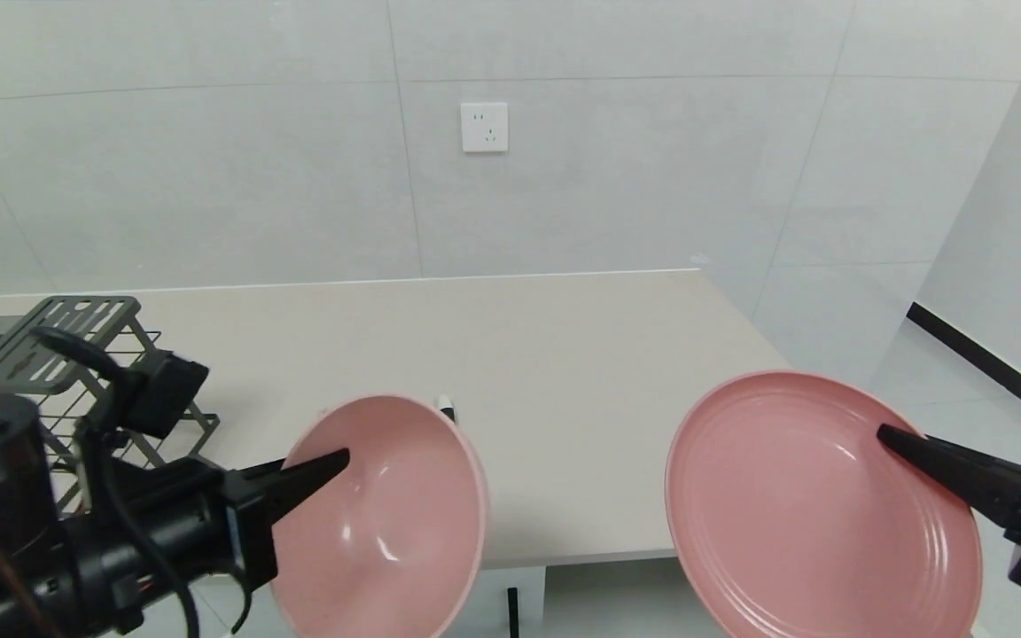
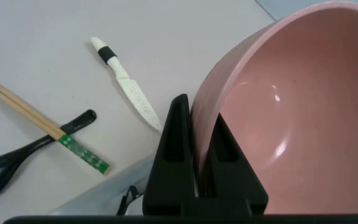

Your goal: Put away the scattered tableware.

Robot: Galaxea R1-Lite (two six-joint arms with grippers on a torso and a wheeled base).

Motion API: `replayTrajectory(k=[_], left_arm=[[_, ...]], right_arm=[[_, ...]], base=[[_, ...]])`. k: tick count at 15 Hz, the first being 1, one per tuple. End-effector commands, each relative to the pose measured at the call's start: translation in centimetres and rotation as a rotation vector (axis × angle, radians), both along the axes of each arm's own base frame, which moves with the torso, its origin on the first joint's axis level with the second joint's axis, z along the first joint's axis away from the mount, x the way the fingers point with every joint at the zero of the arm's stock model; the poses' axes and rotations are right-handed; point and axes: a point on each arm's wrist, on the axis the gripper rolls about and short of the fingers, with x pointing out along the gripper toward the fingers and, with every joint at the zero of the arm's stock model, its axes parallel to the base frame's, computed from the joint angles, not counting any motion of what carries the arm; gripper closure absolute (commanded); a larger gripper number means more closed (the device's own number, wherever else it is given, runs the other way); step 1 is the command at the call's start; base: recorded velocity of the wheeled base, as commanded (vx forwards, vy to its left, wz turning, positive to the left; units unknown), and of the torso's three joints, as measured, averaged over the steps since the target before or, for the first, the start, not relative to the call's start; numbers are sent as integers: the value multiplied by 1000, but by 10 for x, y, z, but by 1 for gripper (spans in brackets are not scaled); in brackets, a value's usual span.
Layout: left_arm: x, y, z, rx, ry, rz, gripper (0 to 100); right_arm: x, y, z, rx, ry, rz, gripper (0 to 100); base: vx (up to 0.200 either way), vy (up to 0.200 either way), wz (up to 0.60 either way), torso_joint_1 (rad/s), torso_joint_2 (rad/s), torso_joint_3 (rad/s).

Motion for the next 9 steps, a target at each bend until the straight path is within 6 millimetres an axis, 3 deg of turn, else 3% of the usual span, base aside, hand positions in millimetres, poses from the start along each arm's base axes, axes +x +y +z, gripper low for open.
replayTrajectory(k=[1,4,7,9], left_arm=[[-45,28,-2,-75,-79,-74,100],[-59,36,-2,-91,-126,-73,100],[-42,35,-11,38,-117,-25,100],[-42,37,-18,94,-129,-14,100]], right_arm=[[-2,1,-3,-1,2,13,100],[-4,2,-6,10,-25,27,100],[4,5,-11,-19,3,27,100],[7,6,-10,-22,-20,29,100]], base=[[0,0,0,0,0,0],[0,0,0,0,0,0],[0,0,0,0,0,0],[0,0,0,0,0,0]])
